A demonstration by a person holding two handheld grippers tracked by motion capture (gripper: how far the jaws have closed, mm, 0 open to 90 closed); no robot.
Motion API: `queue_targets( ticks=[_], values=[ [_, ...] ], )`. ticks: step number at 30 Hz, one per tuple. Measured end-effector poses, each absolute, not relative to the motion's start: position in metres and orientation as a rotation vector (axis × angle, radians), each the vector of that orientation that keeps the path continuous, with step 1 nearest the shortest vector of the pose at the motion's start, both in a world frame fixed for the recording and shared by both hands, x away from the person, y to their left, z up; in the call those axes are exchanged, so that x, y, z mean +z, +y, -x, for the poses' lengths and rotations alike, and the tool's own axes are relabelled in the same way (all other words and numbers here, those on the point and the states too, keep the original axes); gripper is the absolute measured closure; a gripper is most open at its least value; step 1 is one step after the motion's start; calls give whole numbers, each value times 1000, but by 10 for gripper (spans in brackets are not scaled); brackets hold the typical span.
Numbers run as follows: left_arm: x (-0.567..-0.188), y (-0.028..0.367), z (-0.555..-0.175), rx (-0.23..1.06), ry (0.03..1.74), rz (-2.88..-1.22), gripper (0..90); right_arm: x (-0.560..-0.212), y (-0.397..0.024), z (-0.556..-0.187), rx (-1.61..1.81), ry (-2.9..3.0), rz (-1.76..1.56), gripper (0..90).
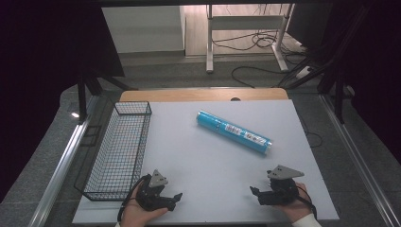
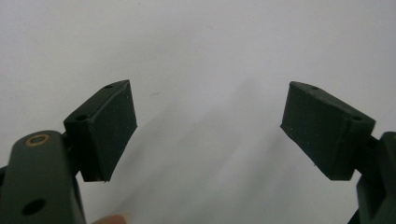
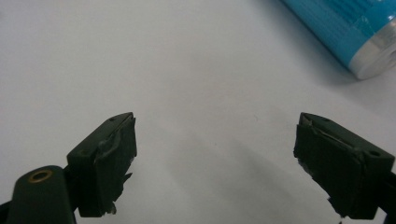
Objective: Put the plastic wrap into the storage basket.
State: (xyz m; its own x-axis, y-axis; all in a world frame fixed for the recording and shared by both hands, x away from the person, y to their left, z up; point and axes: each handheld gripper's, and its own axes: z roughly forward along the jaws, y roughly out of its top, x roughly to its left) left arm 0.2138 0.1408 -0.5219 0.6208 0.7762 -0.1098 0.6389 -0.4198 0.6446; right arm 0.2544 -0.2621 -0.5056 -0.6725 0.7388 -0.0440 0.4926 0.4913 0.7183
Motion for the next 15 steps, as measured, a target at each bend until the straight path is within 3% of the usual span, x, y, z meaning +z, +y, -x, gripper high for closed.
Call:
queue_targets(
  ticks=[15],
  values=[
    [-520,143,-212,286,1109,-2176,176,-504,-262,-254,985,2414,-988,185]
  ],
)
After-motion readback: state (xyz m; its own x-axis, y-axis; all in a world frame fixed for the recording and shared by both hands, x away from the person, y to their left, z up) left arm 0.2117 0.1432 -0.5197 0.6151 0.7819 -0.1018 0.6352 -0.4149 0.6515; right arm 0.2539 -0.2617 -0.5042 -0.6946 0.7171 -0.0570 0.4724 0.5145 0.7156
